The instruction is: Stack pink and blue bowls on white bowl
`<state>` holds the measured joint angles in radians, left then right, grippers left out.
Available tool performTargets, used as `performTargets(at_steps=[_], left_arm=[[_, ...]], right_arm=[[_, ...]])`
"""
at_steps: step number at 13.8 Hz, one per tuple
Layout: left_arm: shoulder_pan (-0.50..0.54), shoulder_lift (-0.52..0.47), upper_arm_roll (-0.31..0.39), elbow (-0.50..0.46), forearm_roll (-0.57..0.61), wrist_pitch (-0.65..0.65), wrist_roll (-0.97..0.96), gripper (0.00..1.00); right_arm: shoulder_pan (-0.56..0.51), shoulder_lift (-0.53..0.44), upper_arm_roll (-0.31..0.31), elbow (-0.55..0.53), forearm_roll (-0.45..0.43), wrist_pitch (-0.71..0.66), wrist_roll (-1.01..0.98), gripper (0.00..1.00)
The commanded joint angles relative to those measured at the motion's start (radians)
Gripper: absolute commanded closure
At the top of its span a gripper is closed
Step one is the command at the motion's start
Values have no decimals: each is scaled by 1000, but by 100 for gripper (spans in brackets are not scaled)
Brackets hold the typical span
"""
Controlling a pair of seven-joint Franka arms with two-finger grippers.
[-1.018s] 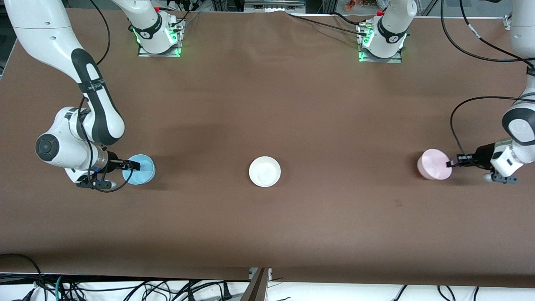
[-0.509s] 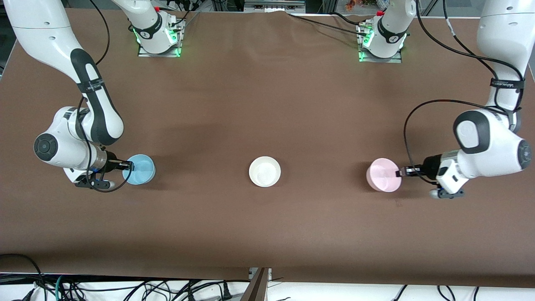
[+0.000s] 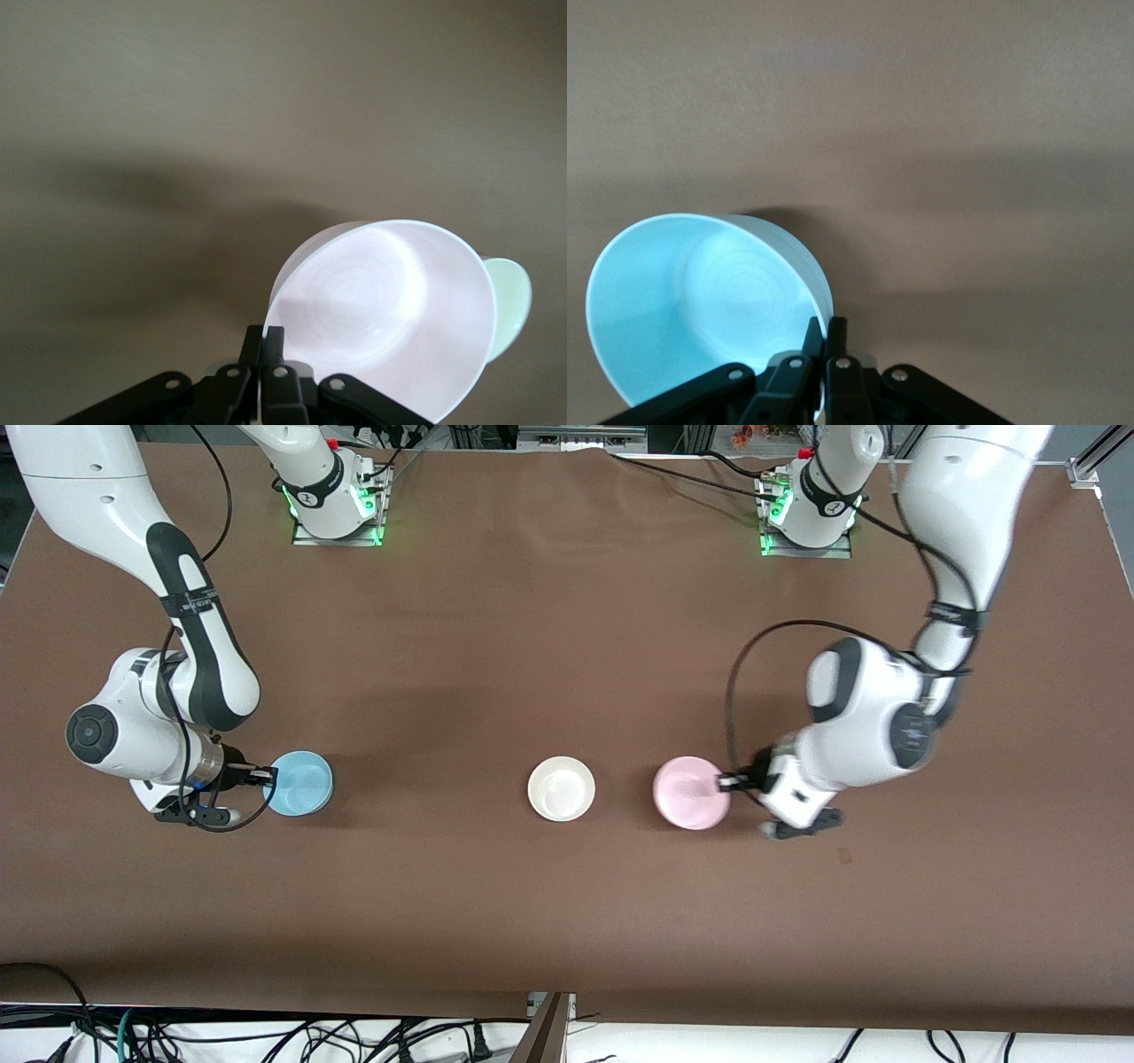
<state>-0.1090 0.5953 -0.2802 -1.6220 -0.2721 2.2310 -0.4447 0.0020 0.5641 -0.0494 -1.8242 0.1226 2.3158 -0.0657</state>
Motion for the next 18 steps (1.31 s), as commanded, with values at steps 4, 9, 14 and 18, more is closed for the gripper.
performTargets(at_steps=[4, 9, 14, 18], left_arm=[[-201, 141, 7, 197, 36, 80, -224, 100], [-264, 214, 6, 237, 161, 141, -325, 100], [-287, 248, 6, 271, 218, 136, -387, 100], [-281, 245, 6, 258, 226, 133, -379, 100]], right_arm=[[22, -30, 0, 201, -6, -248, 3, 100], [102, -30, 0, 281, -9, -316, 96, 100], [271, -18, 3, 310, -129, -303, 446, 100], [349, 34, 3, 399, -127, -297, 593, 100]])
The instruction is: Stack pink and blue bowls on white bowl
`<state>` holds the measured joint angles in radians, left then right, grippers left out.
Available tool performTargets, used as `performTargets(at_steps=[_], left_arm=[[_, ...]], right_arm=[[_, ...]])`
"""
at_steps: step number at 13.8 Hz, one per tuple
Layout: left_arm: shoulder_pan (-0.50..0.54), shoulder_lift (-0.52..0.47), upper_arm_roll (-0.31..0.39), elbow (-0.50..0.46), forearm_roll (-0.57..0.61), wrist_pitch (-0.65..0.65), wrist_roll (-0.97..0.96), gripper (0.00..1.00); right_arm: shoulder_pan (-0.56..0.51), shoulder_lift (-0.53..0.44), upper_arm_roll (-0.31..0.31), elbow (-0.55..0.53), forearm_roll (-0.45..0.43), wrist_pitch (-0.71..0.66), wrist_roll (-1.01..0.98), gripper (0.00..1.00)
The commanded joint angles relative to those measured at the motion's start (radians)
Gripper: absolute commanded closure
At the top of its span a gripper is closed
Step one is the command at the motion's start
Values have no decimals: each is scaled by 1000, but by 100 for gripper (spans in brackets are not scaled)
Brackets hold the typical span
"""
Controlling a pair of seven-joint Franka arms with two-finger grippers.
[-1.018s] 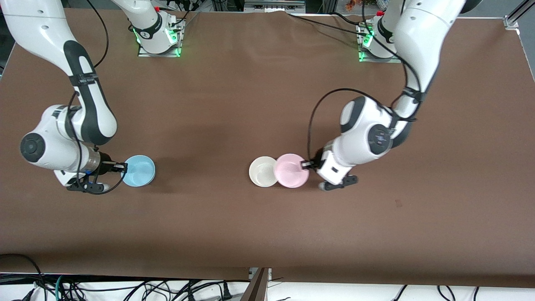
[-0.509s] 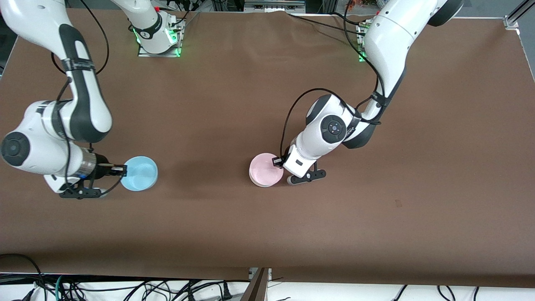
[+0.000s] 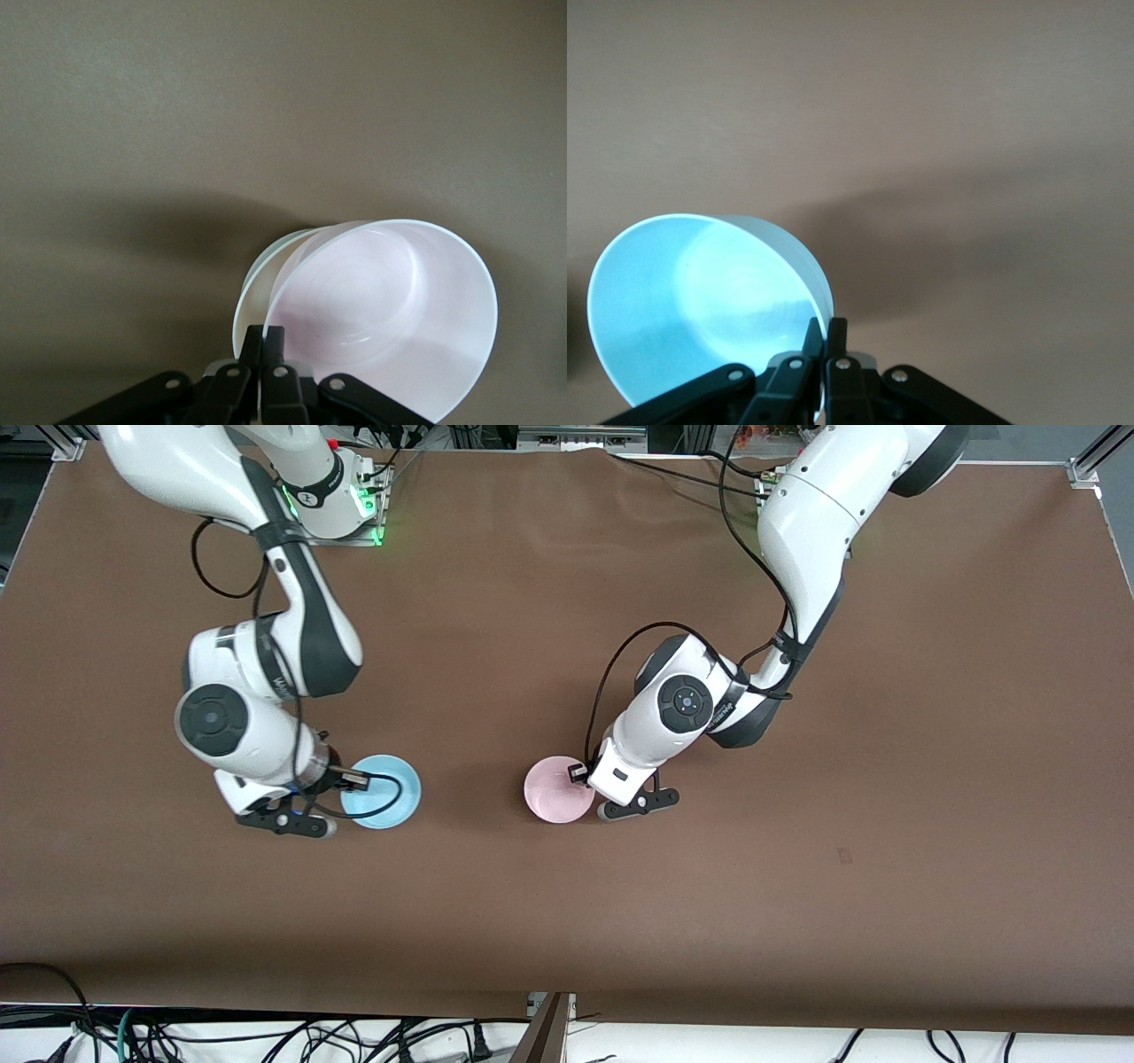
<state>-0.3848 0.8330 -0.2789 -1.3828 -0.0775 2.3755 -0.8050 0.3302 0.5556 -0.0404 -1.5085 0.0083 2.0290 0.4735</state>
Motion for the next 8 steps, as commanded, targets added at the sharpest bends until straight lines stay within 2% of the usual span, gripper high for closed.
performTargets(at_steps=[1, 8], left_arm=[[-3, 6, 4, 18, 31, -15, -17, 100], [3, -8, 3, -33, 33, -39, 4, 100]], right_arm=[[29, 53, -4, 105, -11, -12, 71, 100], [21, 60, -6, 113, -11, -10, 59, 100]])
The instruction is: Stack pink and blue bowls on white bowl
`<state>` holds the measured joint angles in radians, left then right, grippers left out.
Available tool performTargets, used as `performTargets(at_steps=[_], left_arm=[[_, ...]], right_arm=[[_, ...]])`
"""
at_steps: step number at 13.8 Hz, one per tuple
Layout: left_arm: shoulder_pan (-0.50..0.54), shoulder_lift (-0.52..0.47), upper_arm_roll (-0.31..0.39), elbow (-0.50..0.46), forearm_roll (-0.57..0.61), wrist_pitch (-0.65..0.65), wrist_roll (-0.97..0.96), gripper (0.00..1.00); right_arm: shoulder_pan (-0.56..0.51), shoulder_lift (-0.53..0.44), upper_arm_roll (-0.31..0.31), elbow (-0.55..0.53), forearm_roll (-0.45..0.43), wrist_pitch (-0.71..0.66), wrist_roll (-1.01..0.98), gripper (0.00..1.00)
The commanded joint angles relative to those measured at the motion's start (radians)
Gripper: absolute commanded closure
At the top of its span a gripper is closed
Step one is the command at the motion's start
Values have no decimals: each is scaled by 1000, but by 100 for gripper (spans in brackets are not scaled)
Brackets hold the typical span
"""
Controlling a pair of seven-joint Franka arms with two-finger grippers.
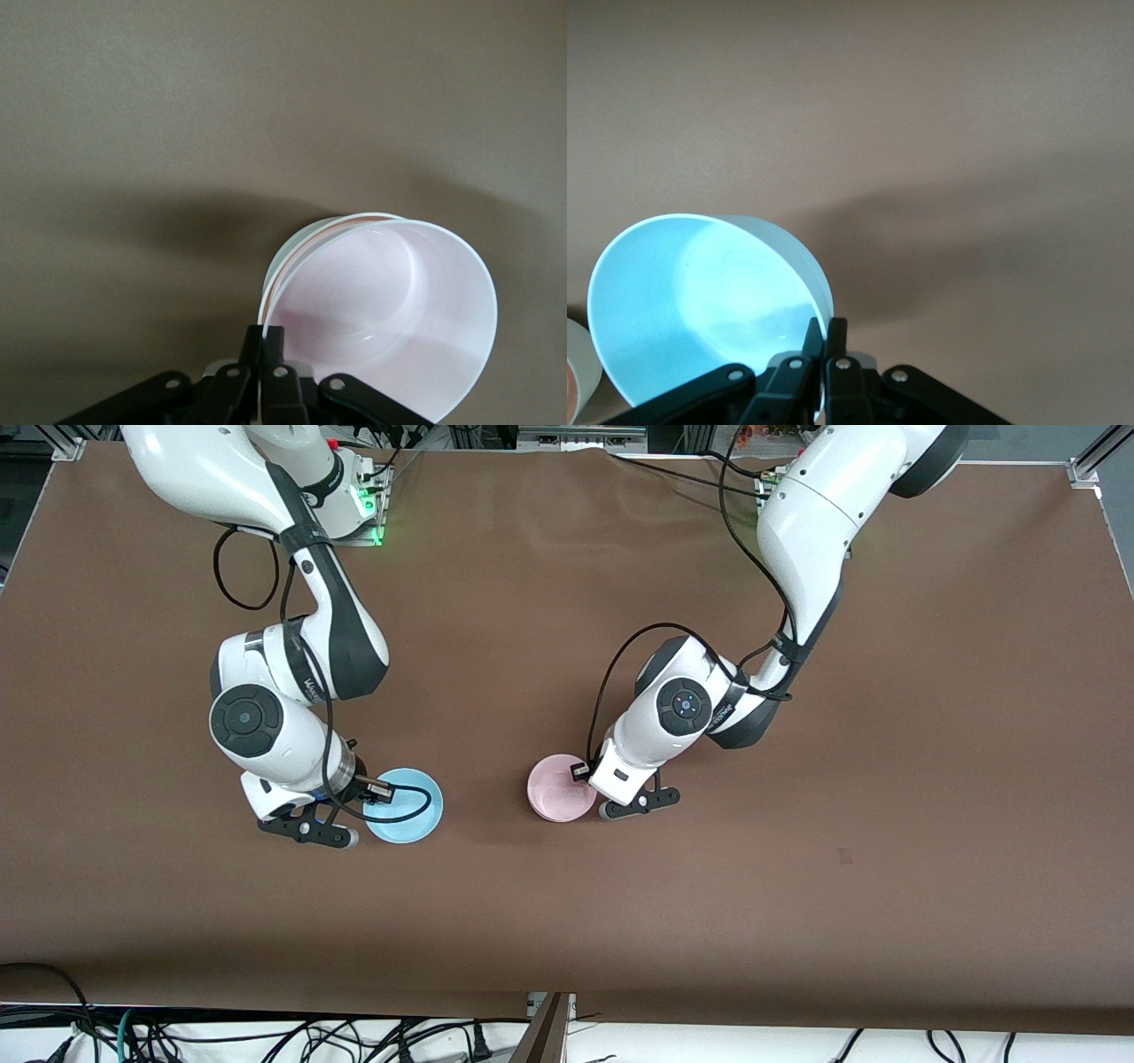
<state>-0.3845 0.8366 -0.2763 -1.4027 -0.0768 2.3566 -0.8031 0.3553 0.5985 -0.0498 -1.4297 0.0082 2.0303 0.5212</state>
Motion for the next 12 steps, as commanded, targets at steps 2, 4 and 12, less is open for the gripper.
performTargets(at_steps=[2, 4, 12], left_arm=[[4, -8, 0, -10, 29, -20, 1, 95], [19, -14, 0, -7, 29, -23, -1, 0], [208, -226, 75, -8, 14, -403, 258, 0]], right_arm=[[-3, 20, 4, 40, -8, -7, 17, 100], [5, 29, 8, 70, -2, -13, 20, 100], [210, 151, 11, 183, 29, 131, 327, 100]])
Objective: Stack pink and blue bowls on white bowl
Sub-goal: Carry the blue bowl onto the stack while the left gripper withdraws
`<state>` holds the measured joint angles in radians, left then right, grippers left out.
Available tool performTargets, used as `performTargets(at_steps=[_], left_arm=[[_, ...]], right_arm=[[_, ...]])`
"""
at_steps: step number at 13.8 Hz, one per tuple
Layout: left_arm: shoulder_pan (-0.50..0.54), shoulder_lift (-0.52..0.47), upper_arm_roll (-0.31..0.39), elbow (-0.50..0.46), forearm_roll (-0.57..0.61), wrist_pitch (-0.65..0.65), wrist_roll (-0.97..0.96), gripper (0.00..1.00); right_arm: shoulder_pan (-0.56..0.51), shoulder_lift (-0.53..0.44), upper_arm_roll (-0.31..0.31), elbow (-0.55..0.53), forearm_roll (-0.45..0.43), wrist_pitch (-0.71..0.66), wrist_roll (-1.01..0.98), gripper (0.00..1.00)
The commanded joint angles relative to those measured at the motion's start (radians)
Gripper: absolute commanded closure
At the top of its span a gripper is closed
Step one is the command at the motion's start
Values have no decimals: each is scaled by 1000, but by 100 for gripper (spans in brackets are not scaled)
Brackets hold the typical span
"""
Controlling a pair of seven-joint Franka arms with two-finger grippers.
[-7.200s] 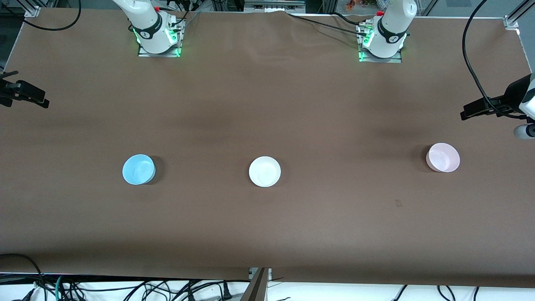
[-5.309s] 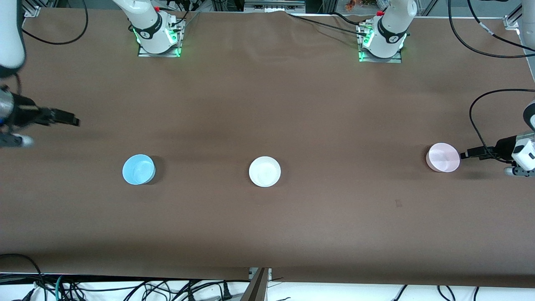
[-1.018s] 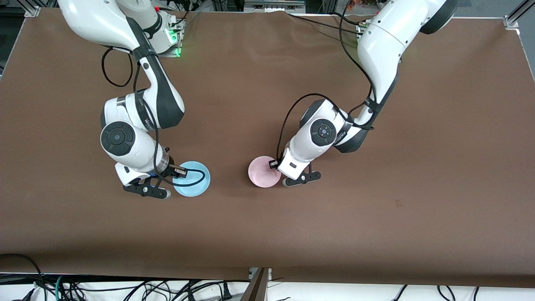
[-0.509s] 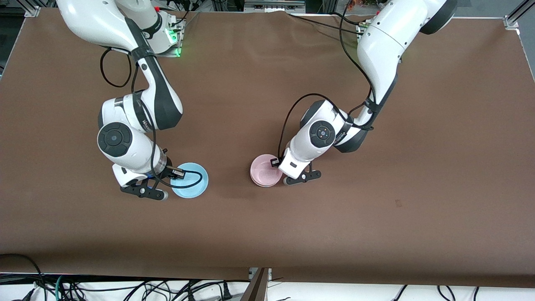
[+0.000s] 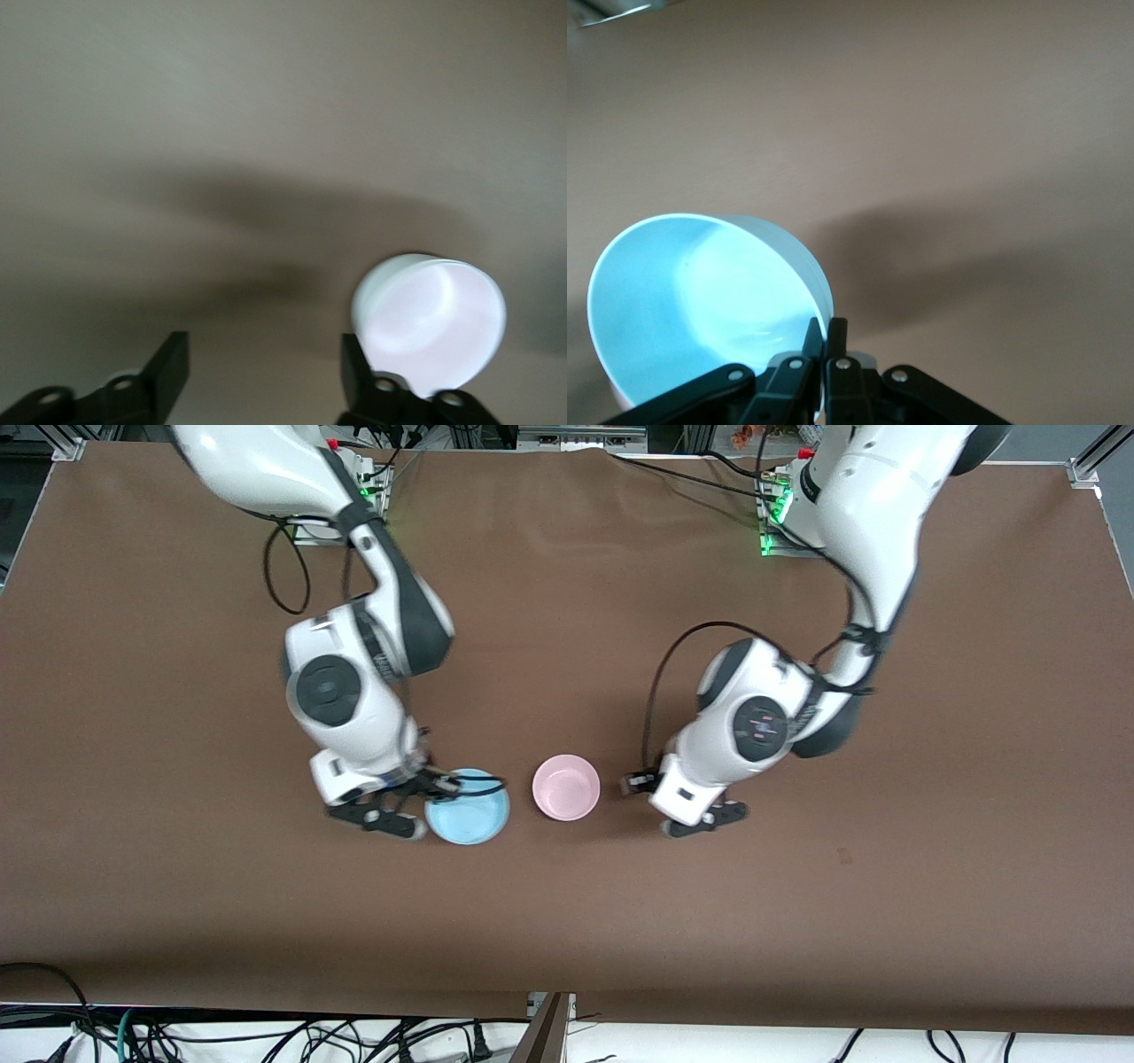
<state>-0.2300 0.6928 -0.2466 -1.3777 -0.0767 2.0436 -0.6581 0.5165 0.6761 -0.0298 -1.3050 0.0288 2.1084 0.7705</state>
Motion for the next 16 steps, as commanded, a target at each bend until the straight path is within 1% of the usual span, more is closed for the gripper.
performTargets(at_steps=[1, 2, 5, 7, 9, 11, 14, 16], left_arm=[[75, -116, 87, -38, 14, -135, 161, 0], [101, -146, 127, -38, 14, -170, 214, 0], [187, -243, 220, -40, 15, -221, 410, 0], [224, -314, 263, -40, 17, -226, 463, 0], [261, -392, 265, -40, 24, -264, 465, 0], [268, -452, 267, -38, 29, -327, 475, 0], [267, -496, 265, -38, 58, -410, 578, 0], [253, -507, 262, -38, 61, -483, 577, 0]], right_arm=[[74, 92, -9, 58, 8, 77, 101, 100], [86, 106, -9, 58, 8, 88, 115, 100], [114, 134, -9, 58, 26, 102, 160, 100], [132, 155, -9, 58, 33, 172, 197, 100], [137, 174, -9, 58, 42, 225, 223, 100], [140, 184, -9, 58, 57, 239, 224, 100], [142, 198, -9, 56, 60, 239, 222, 100], [145, 207, -2, 56, 60, 239, 222, 100]])
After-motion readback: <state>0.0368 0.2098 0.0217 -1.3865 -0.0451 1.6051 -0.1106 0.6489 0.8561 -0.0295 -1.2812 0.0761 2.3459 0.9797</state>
